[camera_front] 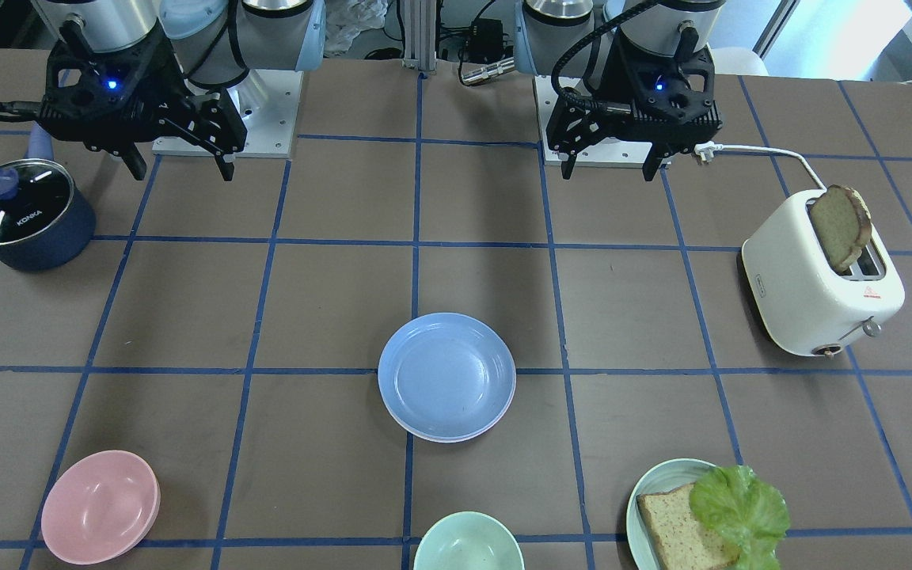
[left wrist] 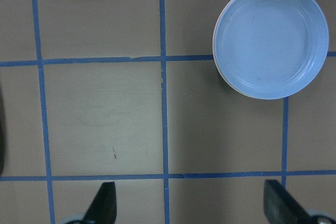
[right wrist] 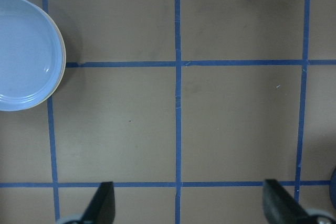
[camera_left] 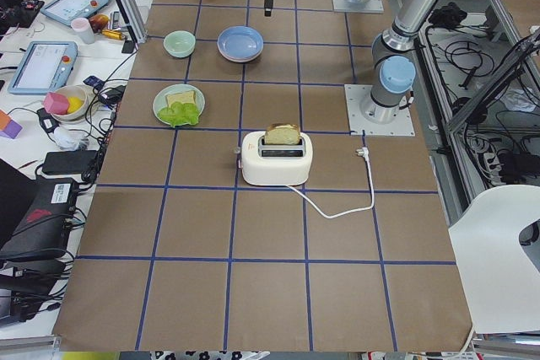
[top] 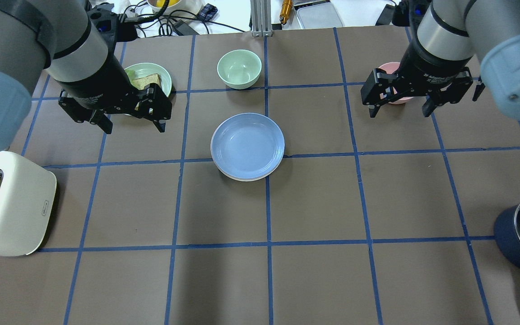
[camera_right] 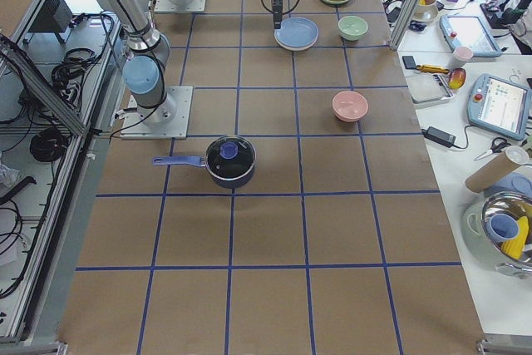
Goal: Stack three plates with pink and blue
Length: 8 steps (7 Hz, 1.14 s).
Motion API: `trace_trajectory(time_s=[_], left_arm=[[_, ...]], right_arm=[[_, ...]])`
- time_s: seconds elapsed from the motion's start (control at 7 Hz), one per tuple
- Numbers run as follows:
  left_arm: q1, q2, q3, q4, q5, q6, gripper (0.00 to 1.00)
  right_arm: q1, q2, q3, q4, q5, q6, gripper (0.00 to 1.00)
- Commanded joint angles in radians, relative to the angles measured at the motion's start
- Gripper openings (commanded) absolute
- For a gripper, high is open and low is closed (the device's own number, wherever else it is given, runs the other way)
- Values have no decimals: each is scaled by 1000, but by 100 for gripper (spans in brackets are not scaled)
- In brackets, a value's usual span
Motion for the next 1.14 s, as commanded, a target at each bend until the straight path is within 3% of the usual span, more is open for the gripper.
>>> trace_trajectory(time_s=[0.0, 0.43, 0.71, 1.0], left_arm=[[4, 2, 1, 1, 2, 0, 100], [31, 2, 5, 3, 3, 2, 100], [31, 2, 2, 1, 7, 2, 100], [31, 3, 2, 1, 7, 0, 100]], right_arm=[[-1, -11, 0, -3, -4, -5, 100], [-2, 21, -24, -20, -1, -3, 100], [-1, 77, -103, -12, -4, -6, 100], [1, 75, -100, -15, -4, -6, 100]])
